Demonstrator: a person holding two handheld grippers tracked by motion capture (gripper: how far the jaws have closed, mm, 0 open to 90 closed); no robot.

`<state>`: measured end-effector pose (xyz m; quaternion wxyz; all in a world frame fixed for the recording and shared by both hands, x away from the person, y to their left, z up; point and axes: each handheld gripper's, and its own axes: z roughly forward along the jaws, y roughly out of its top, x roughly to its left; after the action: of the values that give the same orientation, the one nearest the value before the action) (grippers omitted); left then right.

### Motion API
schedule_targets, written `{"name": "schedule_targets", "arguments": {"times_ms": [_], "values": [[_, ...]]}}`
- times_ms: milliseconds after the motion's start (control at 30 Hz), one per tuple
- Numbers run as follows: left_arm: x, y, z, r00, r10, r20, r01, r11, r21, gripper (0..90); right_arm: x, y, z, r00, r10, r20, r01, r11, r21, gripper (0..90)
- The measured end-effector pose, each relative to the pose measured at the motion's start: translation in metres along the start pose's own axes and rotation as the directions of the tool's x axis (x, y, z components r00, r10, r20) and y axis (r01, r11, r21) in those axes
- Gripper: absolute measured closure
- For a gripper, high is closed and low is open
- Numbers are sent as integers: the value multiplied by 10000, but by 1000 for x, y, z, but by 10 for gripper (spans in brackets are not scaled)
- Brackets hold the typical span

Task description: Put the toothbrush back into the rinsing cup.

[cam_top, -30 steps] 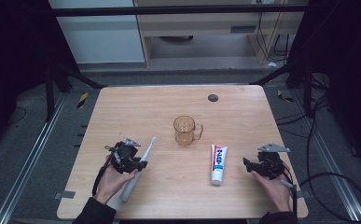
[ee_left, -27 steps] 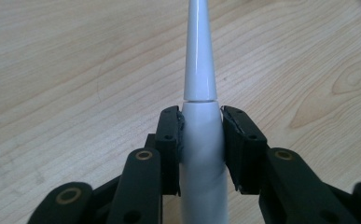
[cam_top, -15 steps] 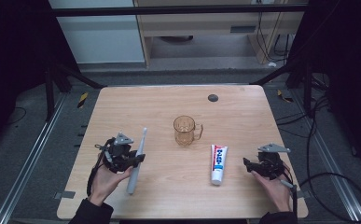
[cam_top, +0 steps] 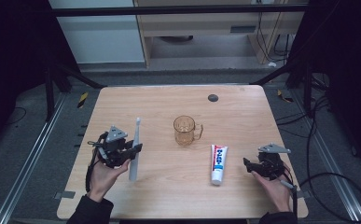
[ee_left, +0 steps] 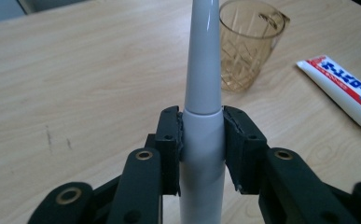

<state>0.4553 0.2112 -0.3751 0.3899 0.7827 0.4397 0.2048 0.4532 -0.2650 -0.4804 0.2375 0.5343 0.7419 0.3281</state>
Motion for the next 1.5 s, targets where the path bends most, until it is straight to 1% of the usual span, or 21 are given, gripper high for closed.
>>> {"name": "schedule_targets", "arguments": {"times_ms": [133,233,300,367,467,567,600,700,800,967,1033,1067,1100,1167,1200,1367,1400,1433,1500], "values": [[2,12,-1,9999,-112,-101,107,9986,-515,679,-1,0,0,10000,-13,23,14,10000,-82,304],[1,21,-1,9998,-137,-143,124,9959,-897,679,-1,-1,0,10000,-12,32,12,9999,-105,303],[-1,28,0,9998,-91,-204,67,9936,-1125,679,-1,-1,0,10000,1,45,0,9999,-104,302],[-3,35,3,9995,-72,-306,28,9898,-1424,679,-1,-1,0,10000,37,28,-37,10000,-88,301],[-5,42,7,9991,-14,-419,-55,9863,-1649,678,-1,-1,0,10000,6,33,-5,9999,-136,295],[-6,49,11,9989,-50,-467,-41,9813,-1925,679,-1,-1,0,10000,-14,34,15,9999,-168,294],[-6,51,12,9988,-113,-467,12,9777,-2099,679,-1,-1,0,10000,-8,36,9,9999,-164,294],[-7,60,16,9989,-219,-426,110,9706,-2403,679,-1,-1,0,10000,4,29,-3,9998,-180,293],[-7,70,21,9990,-294,-340,198,9669,-2544,679,0,-2,1,10000,-5,35,6,9998,-208,291],[-6,82,29,9984,-524,-211,436,9526,-3009,678,0,-2,1,10000,9,6,-9,9997,-261,289],[-5,87,32,9981,-603,-146,528,9491,-3105,679,0,-2,1,10000,-17,13,17,9996,-265,288],[-4,90,35,9979,-624,-146,545,9458,-3200,678,-1,-2,1,10000,-28,12,28,9996,-273,288],[-4,91,36,9977,-656,-141,575,9445,-3236,679,-1,-2,1,10000,-22,14,22,9996,-278,288],[-5,95,39,9976,-680,-151,589,9393,-3379,679,-1,-2,1,10000,19,-3,-19,9996,-298,287],[-6,96,40,9976,-678,-132,592,9384,-3405,679,-1,-2,1,10000,10,22,-10,9995,-307,288],[-11,102,47,9976,-672,-158,564,9253,-3751,678,-2,-2,1,10000,83,1,-82,9993,-352,287],[-11,103,49,9976,-677,-142,573,9236,-3791,679,-1,-2,1,10000,80,-2,-80,9993,-359,286],[-12,104,51,9975,-697,-131,592,9201,-3872,678,-1,-2,1,10000,84,-7,-85,9993,-366,285],[-14,105,54,9972,-733,-112,630,9168,-3944,678,-1,-2,1,10000,91,0,-91,9993,-363,284]]}}
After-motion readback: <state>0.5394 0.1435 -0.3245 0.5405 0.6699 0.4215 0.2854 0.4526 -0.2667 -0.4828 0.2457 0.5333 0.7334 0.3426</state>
